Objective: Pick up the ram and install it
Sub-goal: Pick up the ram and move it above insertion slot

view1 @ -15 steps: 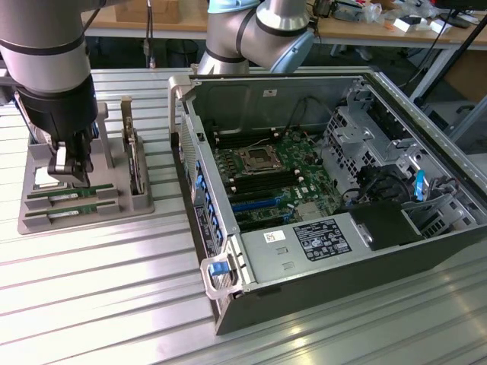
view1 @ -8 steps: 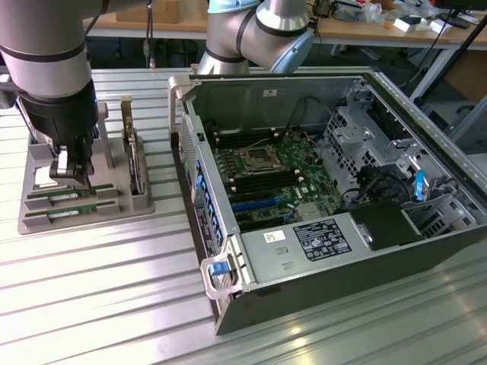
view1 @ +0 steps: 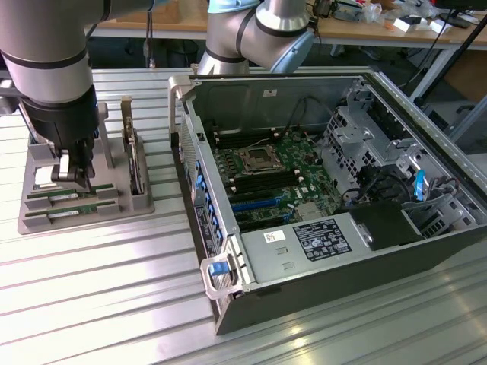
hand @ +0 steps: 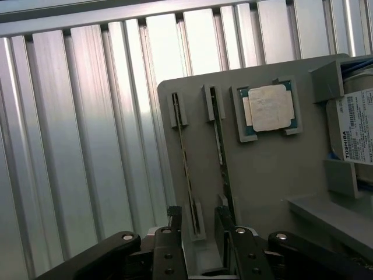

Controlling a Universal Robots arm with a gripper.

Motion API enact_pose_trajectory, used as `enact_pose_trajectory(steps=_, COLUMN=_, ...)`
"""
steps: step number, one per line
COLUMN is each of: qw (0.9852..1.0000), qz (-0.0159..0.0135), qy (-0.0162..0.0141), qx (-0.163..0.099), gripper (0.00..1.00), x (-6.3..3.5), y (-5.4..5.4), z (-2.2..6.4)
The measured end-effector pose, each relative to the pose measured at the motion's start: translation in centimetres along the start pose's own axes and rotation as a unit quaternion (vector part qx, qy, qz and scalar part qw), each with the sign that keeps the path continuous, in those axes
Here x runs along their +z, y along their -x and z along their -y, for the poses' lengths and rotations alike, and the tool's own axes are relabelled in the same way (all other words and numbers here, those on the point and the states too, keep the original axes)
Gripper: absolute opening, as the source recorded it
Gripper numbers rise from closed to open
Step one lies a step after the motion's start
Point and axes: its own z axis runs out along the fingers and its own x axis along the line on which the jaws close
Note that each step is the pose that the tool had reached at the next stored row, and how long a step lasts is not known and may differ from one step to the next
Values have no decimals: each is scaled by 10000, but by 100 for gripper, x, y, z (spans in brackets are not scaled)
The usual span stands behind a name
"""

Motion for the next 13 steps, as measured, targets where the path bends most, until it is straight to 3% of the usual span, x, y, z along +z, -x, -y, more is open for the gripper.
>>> enact_pose_trajectory(steps=13, qw=10000, qz=0, qy=0, qx=-1, gripper=36, x=77, y=-6, z=-11)
